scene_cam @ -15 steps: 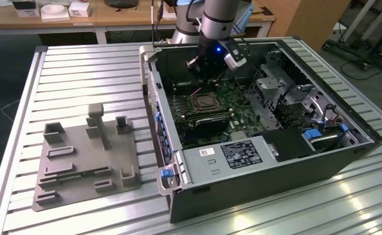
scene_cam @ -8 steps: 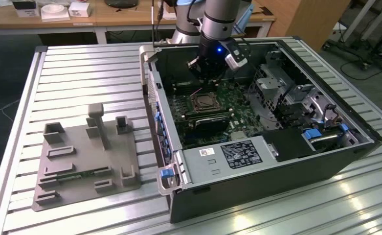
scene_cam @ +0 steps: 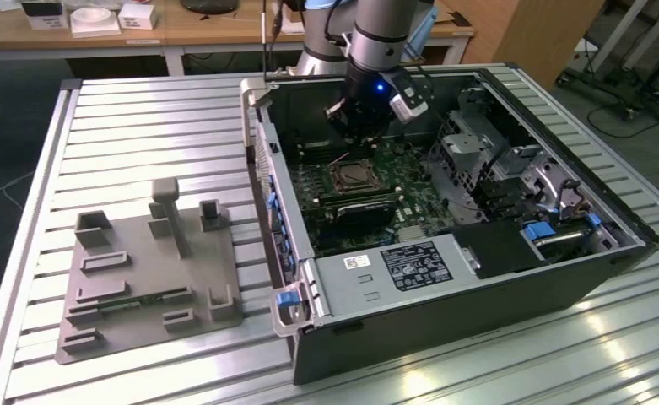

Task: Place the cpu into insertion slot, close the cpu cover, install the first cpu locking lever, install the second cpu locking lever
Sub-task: 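Install the first cpu locking lever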

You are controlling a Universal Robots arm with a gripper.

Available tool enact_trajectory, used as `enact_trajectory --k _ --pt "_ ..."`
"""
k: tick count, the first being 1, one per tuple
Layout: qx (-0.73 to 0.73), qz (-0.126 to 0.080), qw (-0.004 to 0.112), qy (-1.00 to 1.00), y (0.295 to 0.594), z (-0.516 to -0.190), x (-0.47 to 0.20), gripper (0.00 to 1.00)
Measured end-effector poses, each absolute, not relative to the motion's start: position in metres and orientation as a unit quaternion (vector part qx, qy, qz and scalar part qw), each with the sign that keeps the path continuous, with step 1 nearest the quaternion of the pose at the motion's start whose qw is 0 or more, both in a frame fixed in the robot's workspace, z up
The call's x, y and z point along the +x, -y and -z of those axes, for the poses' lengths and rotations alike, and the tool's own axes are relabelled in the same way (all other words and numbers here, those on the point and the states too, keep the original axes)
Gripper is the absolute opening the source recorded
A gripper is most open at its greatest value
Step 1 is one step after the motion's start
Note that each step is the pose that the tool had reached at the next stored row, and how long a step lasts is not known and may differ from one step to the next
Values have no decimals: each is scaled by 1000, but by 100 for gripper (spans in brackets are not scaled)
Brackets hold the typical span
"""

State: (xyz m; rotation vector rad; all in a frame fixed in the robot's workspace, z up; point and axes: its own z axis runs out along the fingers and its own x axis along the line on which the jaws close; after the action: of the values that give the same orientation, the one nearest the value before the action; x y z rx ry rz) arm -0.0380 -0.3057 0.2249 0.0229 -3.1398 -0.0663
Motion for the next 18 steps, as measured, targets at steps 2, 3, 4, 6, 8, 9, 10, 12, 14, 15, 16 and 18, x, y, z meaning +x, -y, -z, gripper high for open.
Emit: enact_trajectory --k 2,3,4,6,8,9,10,12,14,15,16,18 --pt "7 21 0 1000 305 -224 -37 10" --pt "7 21 0 1000 305 -223 -36 10" --pt "7 21 0 1000 305 -222 -36 10" --pt "7 21 0 1000 305 -221 -34 10" --pt "7 21 1 1000 305 -219 -33 10" --pt "7 21 1 1000 305 -218 -32 10" --pt "7 21 0 1000 304 -218 -32 10" --pt "7 21 1 1000 304 -216 -30 10" --pt "7 21 0 1000 304 -214 -29 10" --pt "7 21 0 1000 304 -213 -28 10" --pt "7 21 1 1000 303 -213 -27 10" --pt "7 21 0 1000 303 -211 -26 10"
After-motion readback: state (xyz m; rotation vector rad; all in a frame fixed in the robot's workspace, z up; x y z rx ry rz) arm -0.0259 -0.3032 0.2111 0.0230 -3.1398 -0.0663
